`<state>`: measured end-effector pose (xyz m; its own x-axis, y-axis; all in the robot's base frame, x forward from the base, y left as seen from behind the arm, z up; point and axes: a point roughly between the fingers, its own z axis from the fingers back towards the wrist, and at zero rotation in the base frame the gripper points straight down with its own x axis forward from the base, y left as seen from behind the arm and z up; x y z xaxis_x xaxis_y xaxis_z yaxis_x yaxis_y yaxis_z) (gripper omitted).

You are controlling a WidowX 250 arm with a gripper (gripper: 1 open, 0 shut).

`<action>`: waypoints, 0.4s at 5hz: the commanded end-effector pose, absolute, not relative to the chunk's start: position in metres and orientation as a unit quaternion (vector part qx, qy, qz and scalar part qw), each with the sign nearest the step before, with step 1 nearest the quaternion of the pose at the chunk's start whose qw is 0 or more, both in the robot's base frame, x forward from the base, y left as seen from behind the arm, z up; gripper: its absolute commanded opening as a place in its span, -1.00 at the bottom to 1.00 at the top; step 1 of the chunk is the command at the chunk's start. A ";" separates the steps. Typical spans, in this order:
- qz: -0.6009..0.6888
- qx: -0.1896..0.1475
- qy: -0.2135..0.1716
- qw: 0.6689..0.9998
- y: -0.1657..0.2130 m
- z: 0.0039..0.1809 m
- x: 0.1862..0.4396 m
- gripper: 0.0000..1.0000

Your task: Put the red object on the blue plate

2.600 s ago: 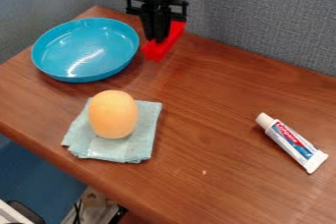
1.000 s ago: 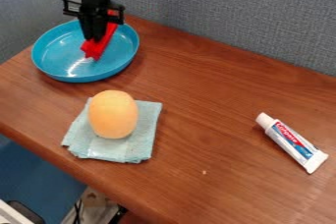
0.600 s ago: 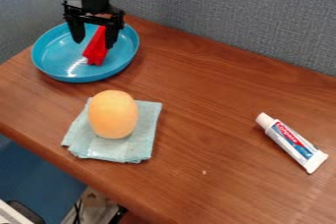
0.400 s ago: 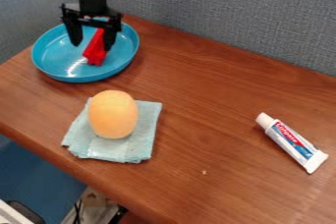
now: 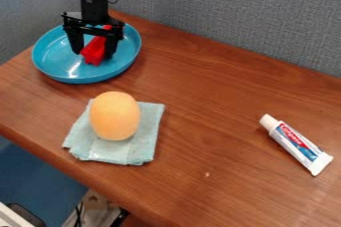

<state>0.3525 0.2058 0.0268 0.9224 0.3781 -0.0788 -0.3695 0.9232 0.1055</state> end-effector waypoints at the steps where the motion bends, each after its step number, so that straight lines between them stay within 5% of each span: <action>1: 0.200 0.057 0.025 0.978 0.218 0.043 0.355 -1.00; 2: 0.202 0.054 0.025 0.978 0.218 0.044 0.354 -1.00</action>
